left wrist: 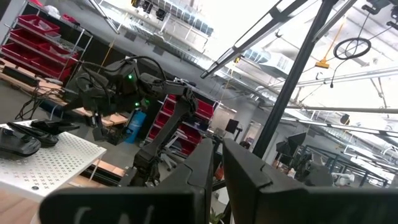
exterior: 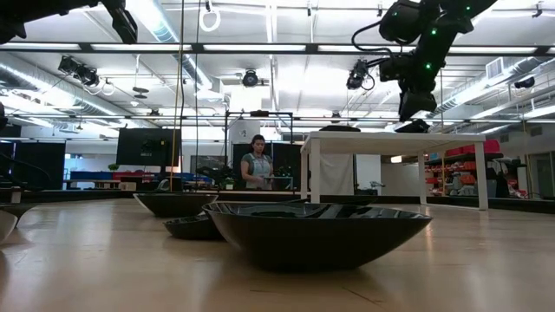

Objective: Pick & Place Mini shaped plates
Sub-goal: Stack the square plate on top of the square plates on the shelf

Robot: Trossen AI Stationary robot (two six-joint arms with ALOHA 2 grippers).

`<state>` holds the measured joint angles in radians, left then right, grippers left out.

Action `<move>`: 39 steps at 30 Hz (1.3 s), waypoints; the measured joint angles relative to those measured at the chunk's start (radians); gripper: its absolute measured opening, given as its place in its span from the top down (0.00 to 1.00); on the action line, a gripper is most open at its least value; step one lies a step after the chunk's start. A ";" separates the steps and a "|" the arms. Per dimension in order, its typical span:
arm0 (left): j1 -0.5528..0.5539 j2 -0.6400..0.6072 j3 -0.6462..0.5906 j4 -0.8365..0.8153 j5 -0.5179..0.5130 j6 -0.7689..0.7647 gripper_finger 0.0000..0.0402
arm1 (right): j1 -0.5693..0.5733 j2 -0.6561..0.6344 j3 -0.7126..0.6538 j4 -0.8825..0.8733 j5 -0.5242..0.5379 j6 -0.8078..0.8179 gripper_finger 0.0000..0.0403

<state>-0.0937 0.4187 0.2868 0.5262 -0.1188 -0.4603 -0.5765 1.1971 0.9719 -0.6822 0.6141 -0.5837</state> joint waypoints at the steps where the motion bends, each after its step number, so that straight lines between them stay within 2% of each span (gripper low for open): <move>1: 0.000 0.000 0.000 0.000 0.000 0.000 0.90 | 0.004 -0.002 0.002 -0.009 0.021 0.036 0.64; 4: 0.000 0.000 0.000 0.000 0.000 0.000 0.90 | 0.021 -0.009 0.041 -0.080 0.028 0.196 0.66; 10: 0.000 0.000 0.000 0.000 0.000 0.000 0.90 | -0.009 -0.012 0.191 -0.353 -0.156 0.640 0.75; 14: 0.000 0.000 0.000 0.000 0.000 0.000 0.90 | -0.045 -0.013 0.241 -0.471 -0.218 0.826 0.84; 18: 0.000 0.000 0.000 0.000 0.000 0.000 0.90 | -0.098 -0.007 0.206 -0.479 -0.317 0.862 0.96; 20: 0.000 0.000 0.000 0.000 0.000 0.000 0.90 | -0.118 -0.002 0.171 -0.466 -0.327 0.855 0.99; 27: 0.000 0.000 0.000 0.000 0.000 0.000 0.90 | -0.149 0.004 0.084 -0.347 -0.326 0.813 0.98; 39: 0.000 0.000 0.000 0.000 0.000 0.000 0.90 | -0.148 0.004 0.081 -0.214 -0.327 0.777 0.98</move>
<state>-0.0937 0.4188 0.2871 0.5260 -0.1188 -0.4603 -0.7250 1.2011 1.0530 -0.8962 0.2871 0.1931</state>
